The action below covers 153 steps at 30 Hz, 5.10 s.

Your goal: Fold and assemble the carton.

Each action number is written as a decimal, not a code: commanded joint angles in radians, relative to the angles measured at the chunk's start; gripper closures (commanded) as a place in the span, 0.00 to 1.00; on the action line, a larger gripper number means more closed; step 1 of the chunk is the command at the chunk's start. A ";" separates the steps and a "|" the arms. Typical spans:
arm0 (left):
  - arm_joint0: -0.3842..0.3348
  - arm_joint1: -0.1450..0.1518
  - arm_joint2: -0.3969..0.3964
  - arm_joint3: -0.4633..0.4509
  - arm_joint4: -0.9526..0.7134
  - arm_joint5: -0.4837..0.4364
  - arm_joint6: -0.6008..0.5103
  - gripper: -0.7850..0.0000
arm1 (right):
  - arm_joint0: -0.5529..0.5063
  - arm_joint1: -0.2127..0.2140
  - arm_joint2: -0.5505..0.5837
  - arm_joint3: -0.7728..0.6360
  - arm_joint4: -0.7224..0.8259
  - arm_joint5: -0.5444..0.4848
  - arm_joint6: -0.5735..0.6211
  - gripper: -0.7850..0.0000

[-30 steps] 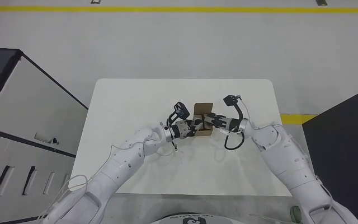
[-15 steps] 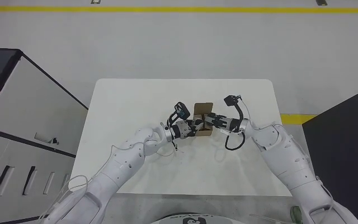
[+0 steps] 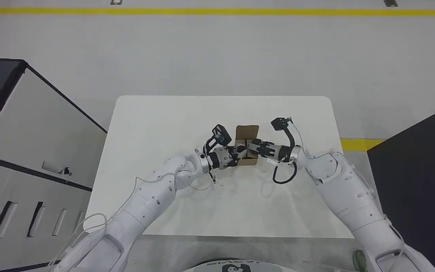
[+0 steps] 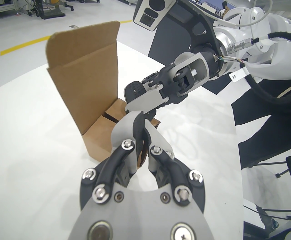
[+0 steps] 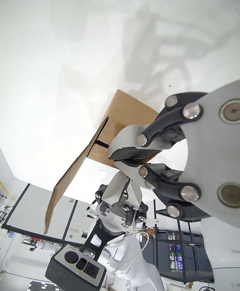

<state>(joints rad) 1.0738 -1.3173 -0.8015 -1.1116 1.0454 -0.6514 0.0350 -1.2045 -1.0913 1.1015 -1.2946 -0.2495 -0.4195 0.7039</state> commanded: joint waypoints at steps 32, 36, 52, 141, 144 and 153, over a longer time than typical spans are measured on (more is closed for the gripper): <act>0.011 -0.007 -0.010 -0.002 0.008 -0.011 -0.003 1.00 | -0.012 0.003 0.005 -0.007 0.014 0.006 0.001 1.00; 0.009 -0.009 -0.010 0.000 0.010 -0.011 -0.003 1.00 | -0.008 0.002 0.003 -0.005 0.016 0.005 0.005 1.00; 0.013 -0.012 -0.015 -0.005 0.010 -0.011 -0.001 1.00 | -0.004 0.002 0.002 -0.002 0.019 -0.001 0.006 1.00; 0.260 0.042 -0.089 -0.237 -0.008 0.065 -0.093 1.00 | 0.194 -0.005 0.049 0.292 0.465 -0.118 0.180 1.00; 0.243 0.035 -0.072 -0.215 -0.017 0.066 -0.085 1.00 | 0.228 -0.020 0.017 0.338 0.462 -0.160 0.155 1.00; 0.201 0.015 -0.041 -0.146 -0.012 0.148 -0.035 1.00 | 0.316 -0.066 -0.082 0.469 0.483 -0.222 0.173 1.00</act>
<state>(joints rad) 1.2784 -1.3004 -0.8447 -1.2653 1.0299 -0.5215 -0.0089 -0.8963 -1.1540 1.0270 -0.8403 0.2289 -0.6381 0.8675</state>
